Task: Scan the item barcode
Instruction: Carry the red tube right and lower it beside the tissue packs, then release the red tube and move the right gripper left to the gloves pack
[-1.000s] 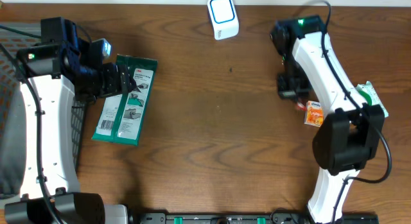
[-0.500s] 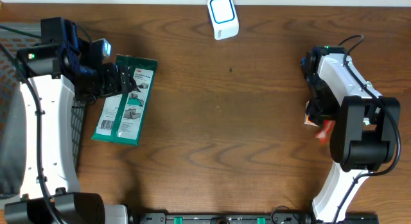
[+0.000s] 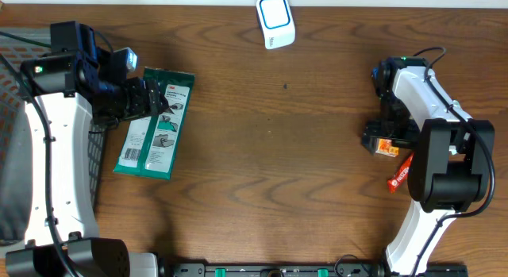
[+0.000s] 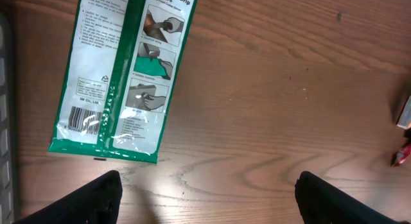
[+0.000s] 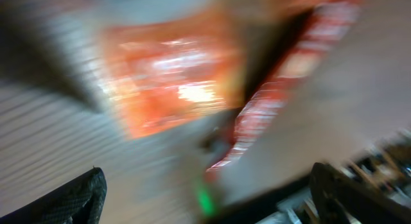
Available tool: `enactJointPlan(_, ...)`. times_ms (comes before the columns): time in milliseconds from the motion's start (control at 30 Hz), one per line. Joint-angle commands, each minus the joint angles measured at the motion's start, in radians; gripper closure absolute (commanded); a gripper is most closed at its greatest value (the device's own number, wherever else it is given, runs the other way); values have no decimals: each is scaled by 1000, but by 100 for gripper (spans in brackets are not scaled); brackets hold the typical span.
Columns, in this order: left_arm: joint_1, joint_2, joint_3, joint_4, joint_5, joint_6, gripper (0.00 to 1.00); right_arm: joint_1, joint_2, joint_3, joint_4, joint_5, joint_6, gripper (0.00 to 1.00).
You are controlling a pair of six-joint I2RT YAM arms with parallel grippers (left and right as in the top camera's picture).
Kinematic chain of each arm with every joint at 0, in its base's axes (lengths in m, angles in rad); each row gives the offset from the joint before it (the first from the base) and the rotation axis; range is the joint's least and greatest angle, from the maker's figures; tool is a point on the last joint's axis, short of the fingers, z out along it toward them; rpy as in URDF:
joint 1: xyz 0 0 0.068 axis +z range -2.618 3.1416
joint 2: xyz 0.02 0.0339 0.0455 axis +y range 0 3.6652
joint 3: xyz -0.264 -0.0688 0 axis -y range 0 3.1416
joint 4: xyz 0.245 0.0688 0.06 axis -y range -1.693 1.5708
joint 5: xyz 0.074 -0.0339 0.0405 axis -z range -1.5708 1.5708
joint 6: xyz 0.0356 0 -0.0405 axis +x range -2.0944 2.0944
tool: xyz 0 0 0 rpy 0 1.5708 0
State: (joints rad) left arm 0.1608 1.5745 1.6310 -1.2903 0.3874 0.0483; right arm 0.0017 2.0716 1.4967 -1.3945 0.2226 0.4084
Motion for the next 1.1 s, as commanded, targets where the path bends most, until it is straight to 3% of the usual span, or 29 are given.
enactJointPlan(0, 0, -13, 0, -3, 5, -5, 13, 34, -9, -1, 27, -304, -177, 4)
enactJointPlan(333, 0, -13, 0, -3, 5, -5, 13, 212, -9, -2, 255, -583, -185, 1)
enactJointPlan(500, 0, -13, 0, -3, 5, -5, 13, 341, -8, -12, 534, -811, -138, 1)
enactJointPlan(867, 0, -13, 0, -3, 5, -5, 13, 611, -4, -146, 1153, -768, 260, 1)
enactJointPlan(1067, 0, -13, 0, -3, 5, -5, 13, 745, 19, -229, 1433, -649, 301, 1)
